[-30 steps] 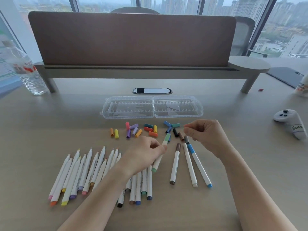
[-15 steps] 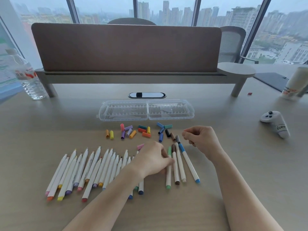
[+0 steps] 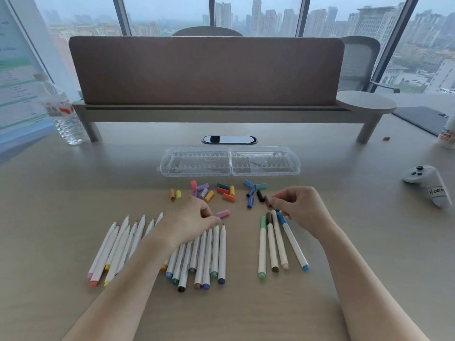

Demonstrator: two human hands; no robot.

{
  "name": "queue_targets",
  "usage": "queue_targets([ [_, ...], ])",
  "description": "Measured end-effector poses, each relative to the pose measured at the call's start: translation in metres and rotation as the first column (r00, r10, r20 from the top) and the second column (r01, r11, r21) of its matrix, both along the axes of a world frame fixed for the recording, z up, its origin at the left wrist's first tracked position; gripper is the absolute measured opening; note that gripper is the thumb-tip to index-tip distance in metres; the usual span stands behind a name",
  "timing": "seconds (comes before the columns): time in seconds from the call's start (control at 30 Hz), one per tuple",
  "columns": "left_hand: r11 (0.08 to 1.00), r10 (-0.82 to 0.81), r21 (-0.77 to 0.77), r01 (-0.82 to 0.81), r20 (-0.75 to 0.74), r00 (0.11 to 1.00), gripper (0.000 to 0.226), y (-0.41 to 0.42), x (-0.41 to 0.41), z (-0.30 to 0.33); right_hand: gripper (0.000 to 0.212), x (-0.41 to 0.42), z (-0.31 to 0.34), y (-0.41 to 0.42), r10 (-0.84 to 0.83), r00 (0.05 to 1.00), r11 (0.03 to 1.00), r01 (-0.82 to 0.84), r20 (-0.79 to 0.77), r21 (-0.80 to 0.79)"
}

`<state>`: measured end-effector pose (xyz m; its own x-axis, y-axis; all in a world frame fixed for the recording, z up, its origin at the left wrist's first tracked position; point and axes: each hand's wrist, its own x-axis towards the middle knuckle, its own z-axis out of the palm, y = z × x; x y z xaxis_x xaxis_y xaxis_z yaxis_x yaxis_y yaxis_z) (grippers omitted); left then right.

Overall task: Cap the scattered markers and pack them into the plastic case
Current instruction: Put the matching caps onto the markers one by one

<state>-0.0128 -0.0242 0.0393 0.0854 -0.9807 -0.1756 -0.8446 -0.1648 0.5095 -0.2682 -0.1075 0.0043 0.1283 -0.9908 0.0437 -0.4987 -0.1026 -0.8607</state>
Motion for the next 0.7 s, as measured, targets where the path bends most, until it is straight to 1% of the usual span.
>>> queue_targets([
  [0.07, 0.996, -0.065, 0.065, 0.063, 0.020, 0.998, 0.026, 0.004, -0.006, -0.002, 0.002, 0.004, 0.000, 0.001, 0.014, 1.000, 1.000, -0.014, -0.007, -0.003],
  [0.13, 0.991, -0.091, 0.098, 0.086, 0.048, 0.995, 0.031, 0.005, -0.015, -0.005, 0.002, 0.007, -0.001, 0.002, 0.018, 1.000, 1.000, -0.018, -0.011, -0.002],
  [0.27, 0.990, -0.094, 0.123, 0.066, 0.237, 0.967, 0.048, 0.004, -0.029, -0.004, 0.003, 0.006, -0.002, 0.006, 0.018, 1.000, 1.000, -0.018, -0.020, -0.002],
  [0.3, 0.989, -0.100, 0.129, 0.066, 0.276, 0.956, 0.049, 0.004, -0.031, -0.004, 0.003, 0.005, -0.002, 0.007, 0.015, 1.000, 1.000, -0.015, -0.017, -0.002],
  [0.37, 0.988, -0.107, 0.141, 0.066, 0.306, 0.946, 0.046, 0.004, -0.036, -0.001, 0.003, 0.005, -0.002, 0.008, 0.009, 1.000, 1.000, -0.009, -0.011, -0.003],
  [0.47, 0.987, -0.121, 0.141, 0.080, 0.311, 0.943, 0.037, 0.005, -0.041, 0.004, 0.004, 0.006, -0.001, 0.009, 0.010, 1.000, 1.000, -0.010, -0.014, -0.006],
  [0.57, 0.988, -0.130, 0.121, 0.096, 0.313, 0.941, 0.044, 0.006, -0.043, 0.006, 0.004, 0.008, -0.002, 0.010, 0.015, 1.000, 1.000, -0.015, -0.027, -0.002],
  [0.6, 0.990, -0.122, 0.110, 0.093, 0.289, 0.950, 0.040, 0.006, -0.043, 0.005, 0.005, 0.008, -0.002, 0.010, 0.015, 0.999, 1.000, -0.015, -0.032, -0.004],
  [0.67, 0.995, -0.077, 0.076, 0.064, 0.179, 0.981, 0.029, 0.004, -0.039, 0.001, 0.006, 0.008, -0.002, 0.010, 0.012, 0.999, 1.000, -0.012, -0.035, -0.010],
  [0.7, 0.998, -0.047, 0.049, 0.042, 0.106, 0.993, 0.031, 0.002, -0.036, -0.001, 0.005, 0.009, -0.002, 0.010, 0.011, 0.999, 1.000, -0.012, -0.037, -0.014],
])
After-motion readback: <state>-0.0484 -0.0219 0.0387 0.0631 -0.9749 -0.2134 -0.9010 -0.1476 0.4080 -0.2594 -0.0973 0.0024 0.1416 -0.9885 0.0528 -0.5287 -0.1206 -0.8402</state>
